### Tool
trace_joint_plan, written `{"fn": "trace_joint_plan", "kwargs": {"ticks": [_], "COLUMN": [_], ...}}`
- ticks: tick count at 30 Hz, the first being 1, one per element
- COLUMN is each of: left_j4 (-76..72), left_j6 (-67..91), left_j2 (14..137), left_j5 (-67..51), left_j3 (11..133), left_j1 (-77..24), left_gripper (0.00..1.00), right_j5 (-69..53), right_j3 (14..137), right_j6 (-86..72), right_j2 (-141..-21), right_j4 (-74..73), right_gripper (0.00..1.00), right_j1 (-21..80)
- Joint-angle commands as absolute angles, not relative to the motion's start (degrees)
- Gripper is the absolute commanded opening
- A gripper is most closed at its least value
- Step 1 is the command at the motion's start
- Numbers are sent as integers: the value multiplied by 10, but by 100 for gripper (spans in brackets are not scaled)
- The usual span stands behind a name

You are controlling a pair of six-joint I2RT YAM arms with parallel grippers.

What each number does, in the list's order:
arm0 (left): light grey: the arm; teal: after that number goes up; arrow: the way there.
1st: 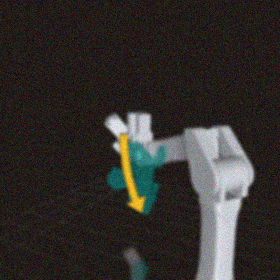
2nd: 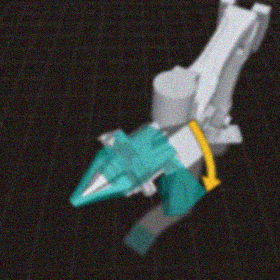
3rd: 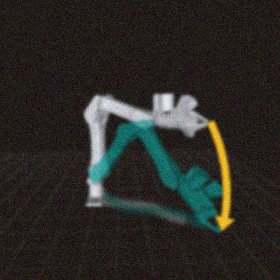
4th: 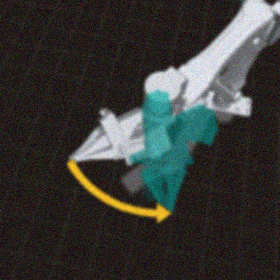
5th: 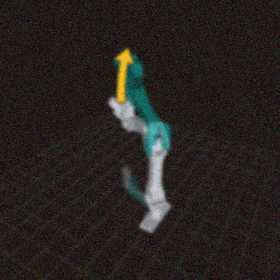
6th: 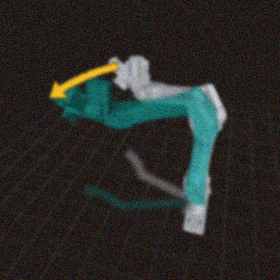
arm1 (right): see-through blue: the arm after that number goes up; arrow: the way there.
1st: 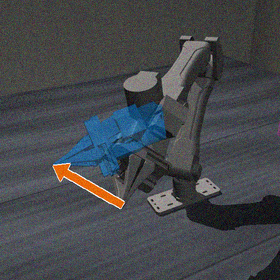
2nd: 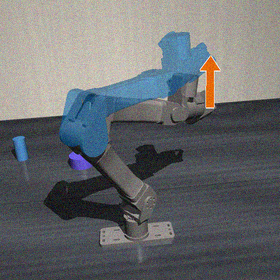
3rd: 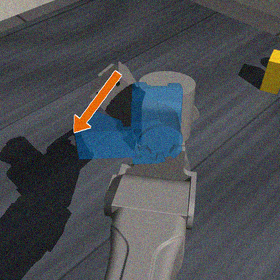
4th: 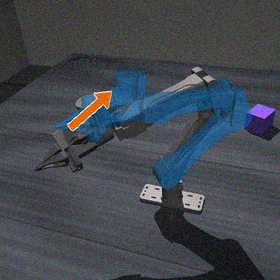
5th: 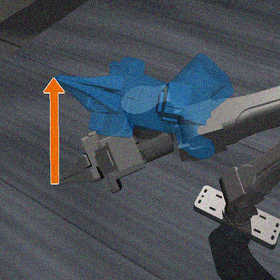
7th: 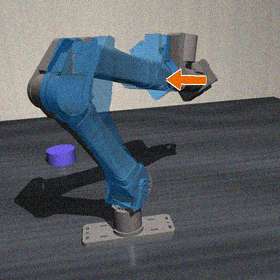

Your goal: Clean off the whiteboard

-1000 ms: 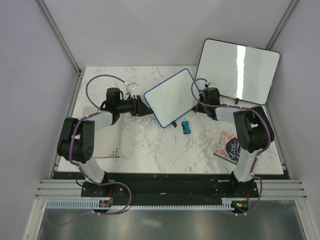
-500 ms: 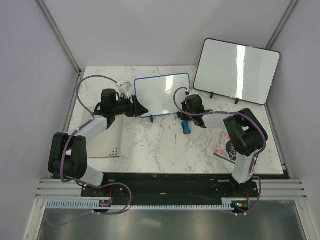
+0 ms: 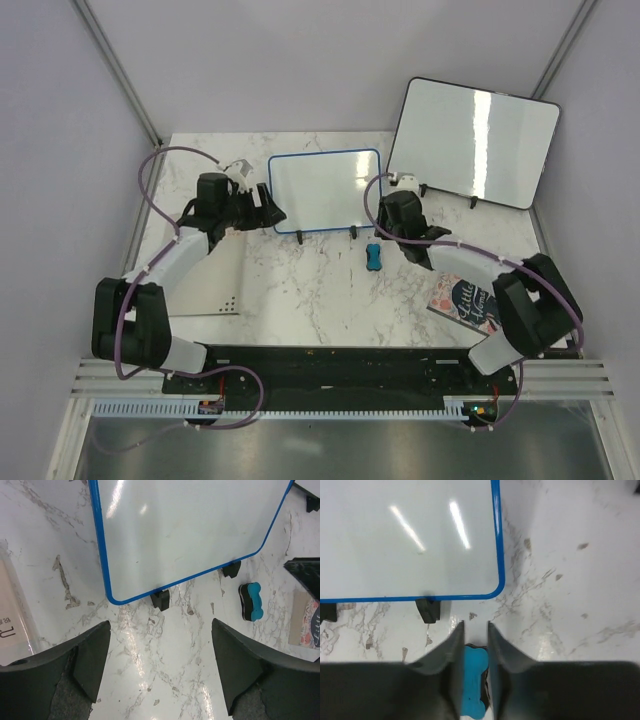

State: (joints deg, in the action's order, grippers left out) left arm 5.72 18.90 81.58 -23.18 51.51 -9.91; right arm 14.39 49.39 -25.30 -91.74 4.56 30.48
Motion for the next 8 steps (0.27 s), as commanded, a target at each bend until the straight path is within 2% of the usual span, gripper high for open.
{"fn": "trace_joint_plan", "kwargs": {"ticks": [1,2,3,5,6,8], "left_j4": [89,87,83,69,61,60], "left_j6": [183,184,185,182,179,179], "left_j2": [796,795,791,786,784,785], "left_j5": [-206,-205,-203,-217,-221,-224], "left_j3": [547,543,541,529,526,528], "left_j1": [-96,-97,-97,-97,-97,-97], "left_gripper": [88,88,88,88,90,92], "right_j5": [220,225,228,236,240,253], "right_j3": [511,513,513,512,508,505], "right_j6": [-220,-219,-218,-216,-215,-215], "right_j2": [-831,-824,-811,-803,-799,-796], "right_j4": [11,5,2,-17,-18,-25], "right_gripper": [47,57,71,80,87,94], "right_j1": [303,301,300,296,295,292]}}
